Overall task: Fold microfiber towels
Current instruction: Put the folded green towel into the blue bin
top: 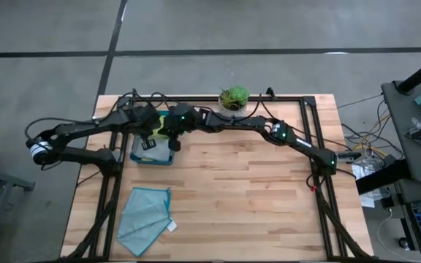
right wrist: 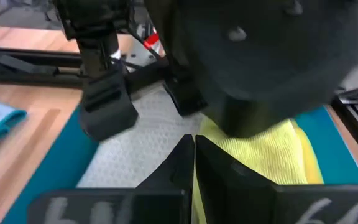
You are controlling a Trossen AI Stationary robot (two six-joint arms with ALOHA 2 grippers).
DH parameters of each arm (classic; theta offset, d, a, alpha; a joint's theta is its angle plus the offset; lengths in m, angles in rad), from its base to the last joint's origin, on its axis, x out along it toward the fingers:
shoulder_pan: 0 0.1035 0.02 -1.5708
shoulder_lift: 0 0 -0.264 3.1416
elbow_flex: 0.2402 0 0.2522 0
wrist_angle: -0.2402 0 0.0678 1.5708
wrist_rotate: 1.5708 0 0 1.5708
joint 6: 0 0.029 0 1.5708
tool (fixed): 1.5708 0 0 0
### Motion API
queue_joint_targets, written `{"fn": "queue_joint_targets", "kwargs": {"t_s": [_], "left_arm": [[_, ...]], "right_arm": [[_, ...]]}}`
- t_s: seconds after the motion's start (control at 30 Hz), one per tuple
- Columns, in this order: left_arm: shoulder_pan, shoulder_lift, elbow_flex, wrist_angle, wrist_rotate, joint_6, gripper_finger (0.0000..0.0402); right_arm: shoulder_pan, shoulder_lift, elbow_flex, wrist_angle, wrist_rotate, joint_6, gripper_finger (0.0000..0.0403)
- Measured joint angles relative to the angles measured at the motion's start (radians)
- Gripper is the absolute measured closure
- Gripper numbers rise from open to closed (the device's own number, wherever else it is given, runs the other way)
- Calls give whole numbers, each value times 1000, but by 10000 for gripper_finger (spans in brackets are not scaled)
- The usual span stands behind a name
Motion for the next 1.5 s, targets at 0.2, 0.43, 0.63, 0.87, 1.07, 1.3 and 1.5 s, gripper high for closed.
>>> {"fn": "queue_joint_targets", "kwargs": {"t_s": [0.2, 0.43, 0.63, 0.87, 1.07, 1.3, 1.5], "left_arm": [[0, 0, -2, 3, 57, -5, 402], [0, 0, -12, 32, 92, -4, 402], [0, 0, -12, 31, 91, -4, 402], [0, 0, -13, 29, 90, -4, 402], [0, 0, -6, 26, 81, -3, 402], [0, 0, -5, 3, 22, 0, 402], [0, 0, 1, -29, -32, 0, 402]], "right_arm": [[2, 3, -1, 0, 27, -2, 394], [1, 3, -42, 33, 30, -12, 394], [1, 17, -63, 104, 37, 1, 394], [1, 59, -64, 106, 37, 26, 394], [-9, 56, -62, 41, 51, 28, 394], [-10, 42, -62, -18, 53, 24, 394], [-10, 33, -62, -33, 53, 24, 394]]}}
